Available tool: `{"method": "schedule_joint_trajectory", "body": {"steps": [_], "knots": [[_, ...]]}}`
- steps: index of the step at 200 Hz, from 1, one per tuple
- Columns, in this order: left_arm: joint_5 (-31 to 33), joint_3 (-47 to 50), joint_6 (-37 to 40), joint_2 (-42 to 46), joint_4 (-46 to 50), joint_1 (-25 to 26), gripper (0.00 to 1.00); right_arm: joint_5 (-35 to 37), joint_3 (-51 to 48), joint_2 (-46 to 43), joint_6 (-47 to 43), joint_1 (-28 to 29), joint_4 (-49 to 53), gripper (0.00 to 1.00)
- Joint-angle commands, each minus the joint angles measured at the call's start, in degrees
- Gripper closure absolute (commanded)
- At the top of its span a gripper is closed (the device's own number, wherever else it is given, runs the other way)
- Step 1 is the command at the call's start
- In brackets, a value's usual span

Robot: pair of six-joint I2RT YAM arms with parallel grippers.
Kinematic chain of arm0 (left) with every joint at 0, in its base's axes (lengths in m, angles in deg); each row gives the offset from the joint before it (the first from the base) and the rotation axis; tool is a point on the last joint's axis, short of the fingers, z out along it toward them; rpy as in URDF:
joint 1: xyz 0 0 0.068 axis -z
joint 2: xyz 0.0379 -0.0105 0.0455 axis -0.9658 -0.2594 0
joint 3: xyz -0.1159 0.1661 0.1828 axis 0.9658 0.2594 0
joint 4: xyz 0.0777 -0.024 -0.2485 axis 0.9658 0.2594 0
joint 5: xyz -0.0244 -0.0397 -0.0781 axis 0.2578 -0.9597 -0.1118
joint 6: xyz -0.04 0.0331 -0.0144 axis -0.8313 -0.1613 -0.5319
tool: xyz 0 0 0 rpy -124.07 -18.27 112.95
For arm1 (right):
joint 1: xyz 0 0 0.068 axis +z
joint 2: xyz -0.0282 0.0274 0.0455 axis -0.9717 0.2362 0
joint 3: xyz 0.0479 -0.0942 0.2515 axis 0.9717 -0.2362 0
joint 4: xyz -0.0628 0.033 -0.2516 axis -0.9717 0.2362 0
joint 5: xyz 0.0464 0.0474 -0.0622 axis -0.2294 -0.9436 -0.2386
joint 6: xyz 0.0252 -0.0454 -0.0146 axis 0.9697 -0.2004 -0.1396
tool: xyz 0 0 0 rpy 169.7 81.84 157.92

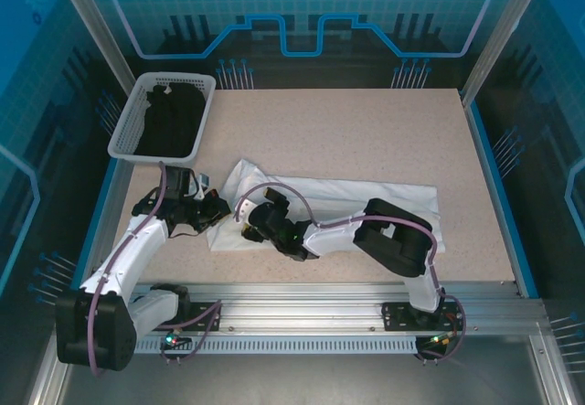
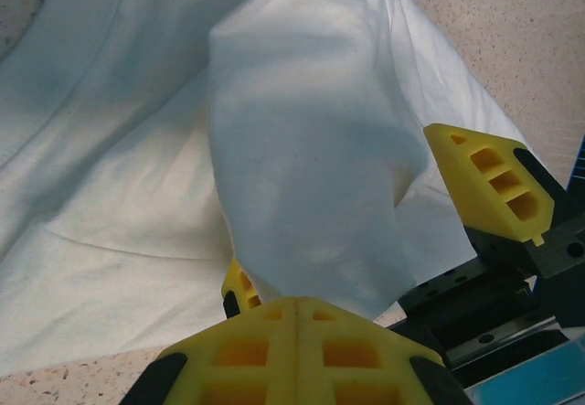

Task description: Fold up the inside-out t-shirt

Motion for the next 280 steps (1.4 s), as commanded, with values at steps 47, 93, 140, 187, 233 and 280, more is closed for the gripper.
{"method": "schedule_joint_trajectory", "body": {"steps": [47,93,140,187,233,280], "knots": [[-0.87,1.02,0.70,0.91,0.07,-0.74,1.00,16.18,-4.30,-4.41,-5.59,0.77,-9.80,0.17],[-0.56,1.10,0.97,0.87,0.33,-0.74,1.00,17.04,-6.54,-8.84,-5.84,0.68,-5.22,0.39],[-0.69,1.11,0.94,0.86,0.32,-0.74,1.00,12.38,-7.07,-12.25,-3.09,-0.60,3.18,0.57],[-0.51,1.02,0.92,1.51,1.05,-0.74,1.00,6.05,-6.89,-14.63,1.92,-2.84,15.10,0.72],[-0.25,1.43,0.75,1.60,2.09,-0.74,1.00,1.77,-7.62,-16.13,3.90,-4.09,20.93,0.80],[0.75,4.85,-1.71,3.95,2.28,-0.74,1.00,-7.54,-9.15,-18.10,3.90,-4.09,24.74,0.90]]}}
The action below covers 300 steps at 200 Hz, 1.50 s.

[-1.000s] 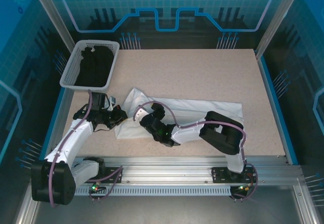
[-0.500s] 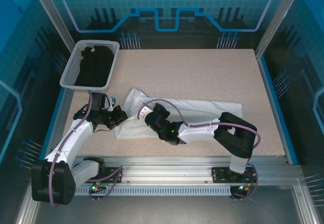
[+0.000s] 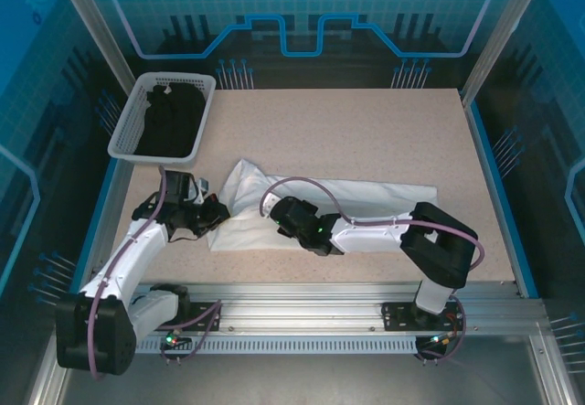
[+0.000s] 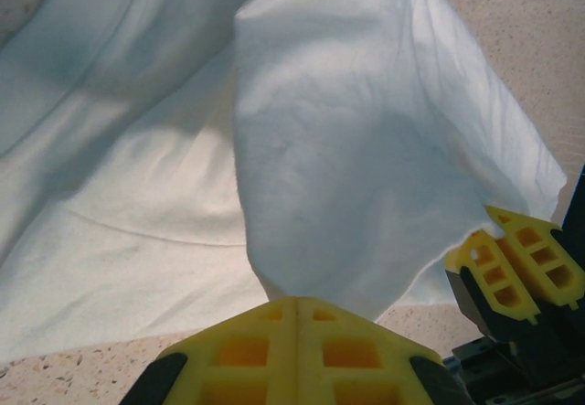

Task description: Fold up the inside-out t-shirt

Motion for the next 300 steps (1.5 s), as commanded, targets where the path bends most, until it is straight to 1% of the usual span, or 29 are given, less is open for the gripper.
{"method": "schedule_joint_trajectory", "body": {"steps": [1,11,17,24,32,36,45,59,71,82,98,114,130,154,169,191,205,230,252,256,263,275,292,300], "knots": [[0.67,2.22,-1.62,2.19,1.94,-0.55,1.00,-6.61,-1.29,-2.03,0.91,-0.48,4.02,0.90],[0.88,3.42,-2.70,3.07,1.73,-0.50,0.97,-8.83,-1.65,-2.15,0.64,-0.52,4.85,0.90],[1.08,4.15,-3.36,3.71,1.42,-0.54,0.92,-10.18,-1.83,-2.13,0.32,-0.46,5.52,0.88],[1.68,4.96,-4.03,4.46,1.12,-0.47,0.82,-11.78,-2.13,-2.06,0.11,-0.41,6.21,0.85],[2.60,5.70,-4.61,5.36,0.65,-0.46,0.67,-13.76,-2.36,-2.13,-0.37,-0.37,7.08,0.81],[3.28,5.90,-4.78,5.86,0.62,-0.49,0.61,-14.80,-2.45,-2.28,-0.64,-0.39,7.70,0.79],[5.29,5.93,-4.90,6.96,0.58,-0.54,0.52,-16.37,-2.31,-2.76,-1.03,-0.34,9.20,0.72],[8.12,5.46,-4.81,8.67,-0.87,-0.48,0.43,-19.34,-1.65,-4.91,-1.26,-0.69,11.65,0.61],[10.17,4.76,-4.79,9.37,-2.94,-0.46,0.37,-23.75,-0.83,-7.36,-0.46,-1.70,12.70,0.54],[11.08,4.37,-4.57,8.94,-6.17,-0.46,0.32,-28.16,-0.27,-9.29,1.59,-3.32,12.15,0.51],[11.85,3.46,-3.08,5.62,-11.68,-0.38,0.25,-34.41,-0.57,-10.74,7.24,-6.92,7.66,0.50],[12.90,1.31,-1.17,-0.81,-17.10,-0.10,0.25,-37.20,-0.81,-9.02,15.11,-10.48,2.57,0.51],[16.03,-2.28,0.98,-8.41,-21.51,2.06,0.25,-35.97,-0.02,-5.98,21.21,-12.19,0.80,0.52],[26.40,-10.70,7.94,-20.21,-22.98,9.11,0.25,-35.73,2.54,-1.13,28.26,-14.56,0.55,0.56],[31.98,-17.16,11.87,-28.45,-21.39,11.92,0.24,-36.09,5.46,2.60,32.33,-15.78,1.99,0.60],[35.74,-26.06,13.73,-39.17,-16.51,12.46,0.24,-35.78,8.09,7.16,36.30,-16.42,4.16,0.66],[39.14,-29.97,14.77,-43.60,-14.24,12.42,0.24,-35.82,8.53,8.89,38.03,-16.80,5.18,0.69],[42.35,-35.39,16.41,-49.07,-10.61,12.23,0.24,-35.45,7.47,9.92,39.65,-16.96,5.81,0.72],[40.81,-38.35,16.02,-52.54,-8.53,11.38,0.30,-34.21,7.05,10.13,40.28,-16.96,7.44,0.76],[40.69,-38.89,15.85,-52.98,-8.09,11.21,0.34,-33.99,7.00,10.09,40.38,-16.92,7.71,0.77],[39.84,-39.75,15.41,-54.10,-7.24,10.72,0.37,-33.70,6.88,10.10,40.51,-16.92,8.07,0.78],[38.72,-40.42,14.19,-55.10,-6.17,9.33,0.46,-33.18,6.78,10.04,40.90,-16.86,8.73,0.80],[36.08,-39.20,11.92,-54.82,-7.68,6.66,0.58,-32.52,6.93,10.00,41.52,-16.78,10.05,0.82],[34.60,-38.77,11.01,-54.77,-8.49,5.30,0.62,-32.43,6.75,10.09,41.69,-16.83,10.25,0.83]]}}
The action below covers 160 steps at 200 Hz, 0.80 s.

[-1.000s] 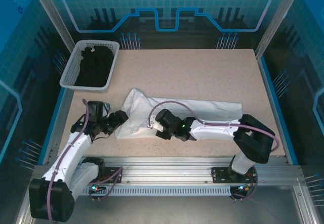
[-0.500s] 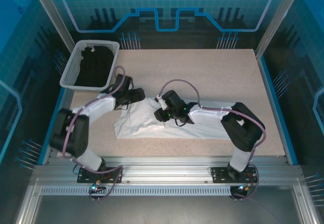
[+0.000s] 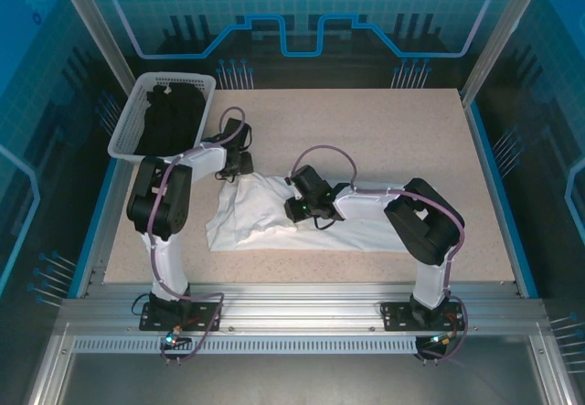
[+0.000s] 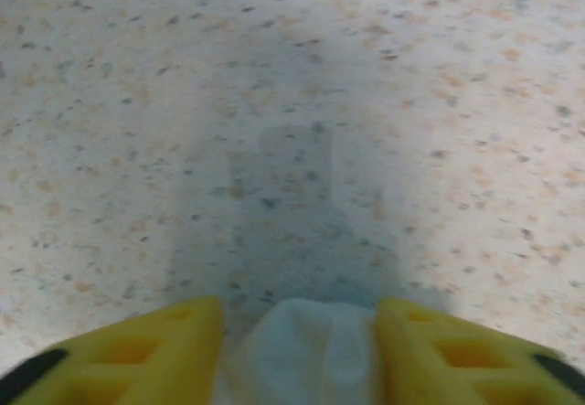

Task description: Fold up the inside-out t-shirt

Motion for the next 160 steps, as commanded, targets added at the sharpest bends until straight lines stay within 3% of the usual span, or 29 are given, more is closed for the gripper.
{"method": "schedule_joint_trajectory", "body": {"steps": [1,19,38,67,93,130,160], "knots": [[-3.29,0.08,-2.41,-0.53,1.44,-4.01,0.62,1.41,-0.39,0.74,2.03,-0.43,3.43,0.83],[-5.70,-0.34,-3.38,-1.04,0.74,-5.81,0.65,1.36,-0.56,0.78,2.15,-0.22,3.59,0.85],[-6.88,-1.69,-3.20,-1.32,0.79,-6.41,0.62,1.60,-0.14,0.64,1.87,-0.22,3.96,0.85],[-7.79,0.16,-3.48,3.12,-0.03,-7.14,0.51,2.20,0.83,-0.10,0.98,-0.18,4.87,0.85],[-11.22,8.52,-5.86,12.55,-3.36,-7.25,0.36,2.44,1.54,-0.61,0.08,-0.34,5.20,0.81],[-19.23,23.20,-8.49,24.08,-9.78,-7.25,0.22,2.43,2.04,-2.00,-0.92,-0.31,4.58,0.70],[-22.36,27.99,-6.30,26.51,-10.07,-7.32,0.07,1.40,2.48,-2.99,-2.11,-0.19,4.41,0.49]]}}
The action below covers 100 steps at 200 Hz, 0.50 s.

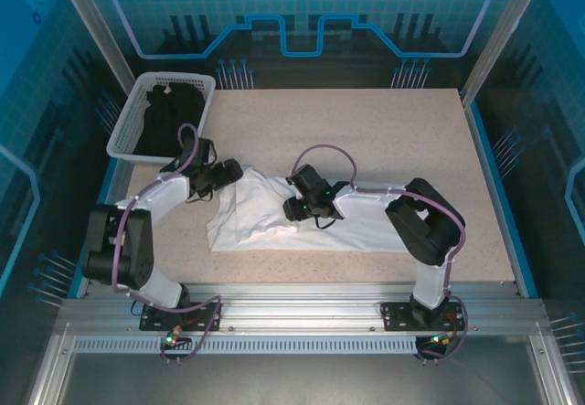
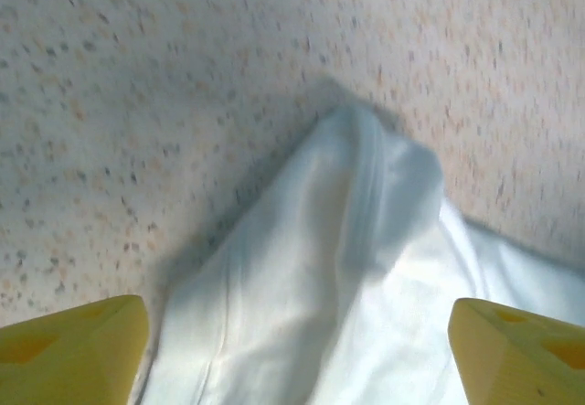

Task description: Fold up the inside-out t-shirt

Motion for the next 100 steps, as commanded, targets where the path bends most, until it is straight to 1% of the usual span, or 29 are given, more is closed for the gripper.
{"method": "schedule_joint_trajectory", "body": {"steps": [1,17,27,51,75,100], "knots": [[-5.56,3.15,0.95,0.32,-1.73,-0.37,0.07,-0.17,1.33,-2.67,-1.13,-0.22,1.56,0.49],[-6.18,2.94,2.17,-1.01,0.33,-0.38,0.03,-0.09,1.34,-3.83,-1.86,-0.18,1.65,0.43],[-6.35,3.06,2.55,-1.79,0.89,-0.32,0.02,0.25,1.18,-4.67,-2.13,-0.20,1.65,0.42],[-7.11,2.99,4.16,-3.45,1.68,-0.03,0.01,0.61,0.90,-5.71,-2.36,-0.19,1.47,0.41],[-8.95,3.10,5.27,-5.25,1.97,1.47,0.02,0.56,0.87,-5.62,-2.40,-0.19,1.51,0.41],[-10.00,3.58,6.04,-6.75,1.79,3.92,0.06,0.84,0.07,-5.86,-1.98,-0.18,1.15,0.41]]}}
